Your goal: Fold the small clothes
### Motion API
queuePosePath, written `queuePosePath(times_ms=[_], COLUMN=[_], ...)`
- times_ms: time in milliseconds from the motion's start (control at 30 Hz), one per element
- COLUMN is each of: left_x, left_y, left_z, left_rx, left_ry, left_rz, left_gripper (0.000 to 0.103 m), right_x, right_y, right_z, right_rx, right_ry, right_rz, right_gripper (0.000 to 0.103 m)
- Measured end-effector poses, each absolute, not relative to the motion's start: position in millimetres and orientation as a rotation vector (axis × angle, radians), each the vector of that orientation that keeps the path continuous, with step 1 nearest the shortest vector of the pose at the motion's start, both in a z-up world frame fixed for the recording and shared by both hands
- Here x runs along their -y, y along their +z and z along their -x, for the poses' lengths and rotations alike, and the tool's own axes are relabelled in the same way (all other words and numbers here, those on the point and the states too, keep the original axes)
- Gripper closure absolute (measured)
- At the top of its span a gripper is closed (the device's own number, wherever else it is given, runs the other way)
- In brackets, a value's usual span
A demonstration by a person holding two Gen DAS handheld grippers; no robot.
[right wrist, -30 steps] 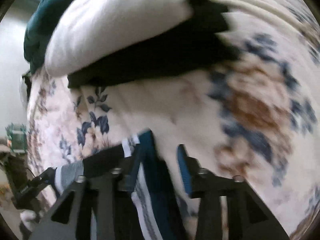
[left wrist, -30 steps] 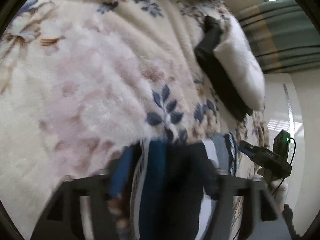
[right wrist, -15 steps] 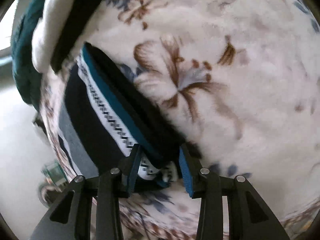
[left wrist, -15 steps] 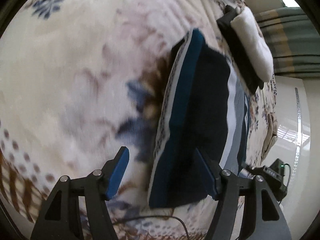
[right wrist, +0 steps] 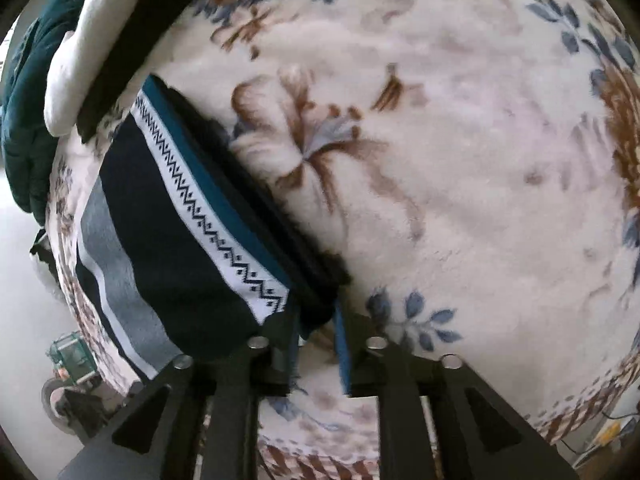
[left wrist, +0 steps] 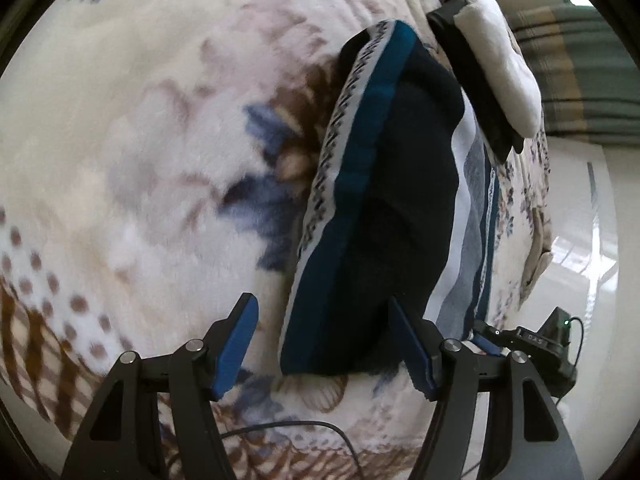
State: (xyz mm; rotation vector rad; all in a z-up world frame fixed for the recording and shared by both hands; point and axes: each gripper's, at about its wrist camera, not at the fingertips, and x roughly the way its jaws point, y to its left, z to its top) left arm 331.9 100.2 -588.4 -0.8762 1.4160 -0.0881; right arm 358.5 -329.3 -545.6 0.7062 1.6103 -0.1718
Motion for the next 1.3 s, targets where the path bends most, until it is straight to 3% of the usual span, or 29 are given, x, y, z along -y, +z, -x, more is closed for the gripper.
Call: queuePosePath(times_ms=[33,133,233,300,367,467,633,967,1033,1100,1167,1200,1233,1300], left_x=[-100.6,-107.3,-108.8,-110.1,-110.6,-110.9,-102.4,-125.1,-126.7,-127.7,-127.4,-126.8,-127.0,-129.4], left_y=[-593.1,-627.2,-635.6,-616.6,-598.7,-592.4,-622.9,-607.5,-606.3,-603.9,-603.8,-604.2,-604.1,-606.0], left_z=[-326.8,-306.5,-301.5,-311.4,-326.3,-354.9,-415.2,-459.4,-468.3,-477.6,-485.0,-488.4,-491.2,-492.4], left_rx=[-1.42,-1.4,-1.354,-1.304,-1.265,-1.22,-1.217,-1.169,-1.154,-1.133,-1.132,-1.127,-1.127,-1.121], left_ry=[-0.086,-0.077,-0.06,-0.092,-0.141,-0.215,-0.294,-0.221,-0.187,-0.166,-0.147,-0.137,-0.124,-0.102], left_rz=[0.92,1.274,1.345,1.21,1.058,0.959,0.958,0.934,0.913,0.888,0.866,0.849,0.841,0.86], left_gripper=[0.038,0.038,0.038,0.038,0.038,0.032,0.032,0.032,0.034,0.058,0.08,0.086,0.087,0.09], right_x=[331.6,335.7,329.7,330.1,325.9,315.1,285.0,276.8,272.7,265.3,255.0,254.9,253.0,263.1], right_y=[-540.4,-530.9,-533.8,-538.5,-549.9,-580.4,-622.7,-589.2,-585.4,-588.1,-590.4,-591.1,-591.9,-587.2], right_z=[-355.3,-349.7,-371.4,-393.6,-425.6,-467.2,-501.1,-528.4,-540.9,-556.2,-570.0,-572.5,-576.6,-578.9], right_rx=[-1.584,-1.518,-1.523,-1.524,-1.529,-1.581,-1.673,-1.52,-1.494,-1.504,-1.497,-1.502,-1.503,-1.461], right_ry=[-0.176,-0.117,0.024,0.128,0.257,0.393,0.562,0.524,0.488,0.436,0.378,0.339,0.316,0.289], right_rz=[-0.729,-0.843,-0.78,-0.727,-0.692,-0.653,-0.657,-0.653,-0.621,-0.587,-0.54,-0.499,-0.475,-0.475], right_gripper=[0.057,0.033,0.028,0.026,0.016,0.015,0.011,0.012,0.019,0.033,0.058,0.085,0.091,0.093])
